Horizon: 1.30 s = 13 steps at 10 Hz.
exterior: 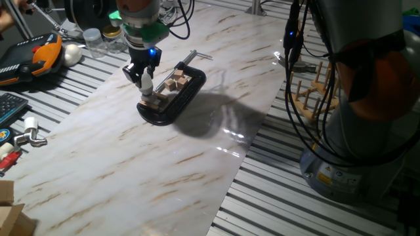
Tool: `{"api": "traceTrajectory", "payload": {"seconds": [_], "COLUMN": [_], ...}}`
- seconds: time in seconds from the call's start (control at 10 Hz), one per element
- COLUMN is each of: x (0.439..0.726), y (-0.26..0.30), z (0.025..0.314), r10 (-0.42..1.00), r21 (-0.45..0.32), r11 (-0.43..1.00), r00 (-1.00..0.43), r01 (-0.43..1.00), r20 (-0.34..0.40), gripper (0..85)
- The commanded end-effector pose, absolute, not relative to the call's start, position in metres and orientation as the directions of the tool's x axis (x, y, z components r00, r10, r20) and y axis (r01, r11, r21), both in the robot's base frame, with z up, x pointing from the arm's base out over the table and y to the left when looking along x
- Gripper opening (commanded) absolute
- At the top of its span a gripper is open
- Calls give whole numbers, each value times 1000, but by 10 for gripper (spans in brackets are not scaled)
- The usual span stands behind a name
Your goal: Install the light bulb by rotating it
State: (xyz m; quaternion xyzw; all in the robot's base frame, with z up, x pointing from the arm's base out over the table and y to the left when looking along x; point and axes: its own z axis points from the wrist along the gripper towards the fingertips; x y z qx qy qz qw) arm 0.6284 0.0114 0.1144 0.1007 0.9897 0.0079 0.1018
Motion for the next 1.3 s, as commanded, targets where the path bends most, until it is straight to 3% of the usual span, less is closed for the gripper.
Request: {"api": "traceTrajectory", "payload": {"seconds": [0.0,1.2], "x": [629,629], "y": [12,11], "z": [114,115], "r10": [212,321], "r21": [39,42], "r11": [977,947], "r00": [-957,-928], "r01": [208,318], "r20": [-199,-192], "gripper": [0,0]}}
